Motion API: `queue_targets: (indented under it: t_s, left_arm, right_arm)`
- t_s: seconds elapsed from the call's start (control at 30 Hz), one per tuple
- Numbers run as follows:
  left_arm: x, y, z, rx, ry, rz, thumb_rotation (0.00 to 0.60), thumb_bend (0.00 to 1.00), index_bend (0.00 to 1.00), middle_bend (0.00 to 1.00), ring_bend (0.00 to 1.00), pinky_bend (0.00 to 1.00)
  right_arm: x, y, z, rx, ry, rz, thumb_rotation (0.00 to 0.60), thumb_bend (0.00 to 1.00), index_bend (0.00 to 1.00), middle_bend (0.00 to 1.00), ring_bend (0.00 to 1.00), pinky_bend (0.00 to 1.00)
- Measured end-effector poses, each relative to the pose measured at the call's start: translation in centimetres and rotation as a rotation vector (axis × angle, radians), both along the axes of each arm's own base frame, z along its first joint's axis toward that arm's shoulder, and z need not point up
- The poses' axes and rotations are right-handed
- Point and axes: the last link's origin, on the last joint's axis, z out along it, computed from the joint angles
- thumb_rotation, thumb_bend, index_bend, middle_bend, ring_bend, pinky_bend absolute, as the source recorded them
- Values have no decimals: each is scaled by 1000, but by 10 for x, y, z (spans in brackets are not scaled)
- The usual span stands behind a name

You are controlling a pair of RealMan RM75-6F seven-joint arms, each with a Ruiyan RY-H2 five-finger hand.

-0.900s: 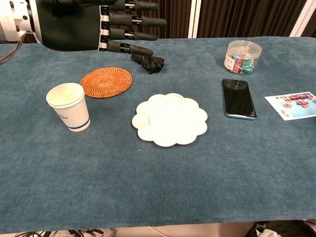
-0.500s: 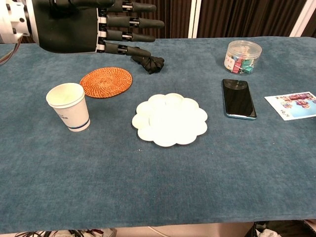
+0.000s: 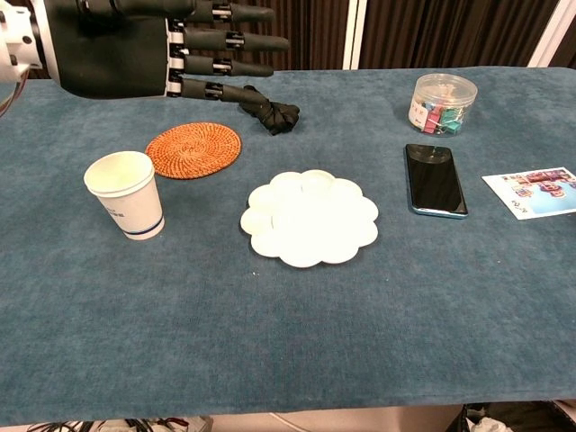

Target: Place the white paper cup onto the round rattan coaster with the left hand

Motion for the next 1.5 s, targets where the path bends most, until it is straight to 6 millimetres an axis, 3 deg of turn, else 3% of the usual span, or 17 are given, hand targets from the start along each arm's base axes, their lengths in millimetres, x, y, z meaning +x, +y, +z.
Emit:
queue_targets:
  t_s: [0.27,0.43,0.7,0.87,0.97,1.1,1.37,1.5]
  left_arm:
    - [5,0,2,37,14,-44,600,120,49,139,38,167]
    - [0,1,7,119,86,-104,600,113,50,135,38,54]
    - [-27,2,29,474,300,-238,600,111,11,84,9,10]
    - [-70,-16,46,699,443,-164,600,109,0,39,0,5]
    - [-104,-30,53,765,499,-58,600,109,0,38,0,6]
    - [-129,-34,53,788,479,59,600,104,0,37,0,6]
    - [-194,-39,35,738,430,238,600,31,0,35,0,0]
    - [-211,-42,16,683,449,217,600,11,0,30,0,0]
  right_arm:
    - [-1,0,1,0,-2,0,600,123,38,18,118,185]
    - [-2,1,1,5,-5,-6,600,123,37,18,120,184]
    - [-2,0,0,13,-6,-14,600,123,37,18,121,184]
    - [-2,0,0,8,-4,-22,600,123,37,18,122,184]
    - [-1,1,0,6,-4,-26,600,123,37,18,126,184]
    - [-1,1,-1,6,-2,-26,600,123,37,18,128,184]
    - [-2,1,0,-3,0,-31,600,123,37,18,128,185]
    - [-2,1,0,-5,-3,-33,600,122,37,18,128,184]
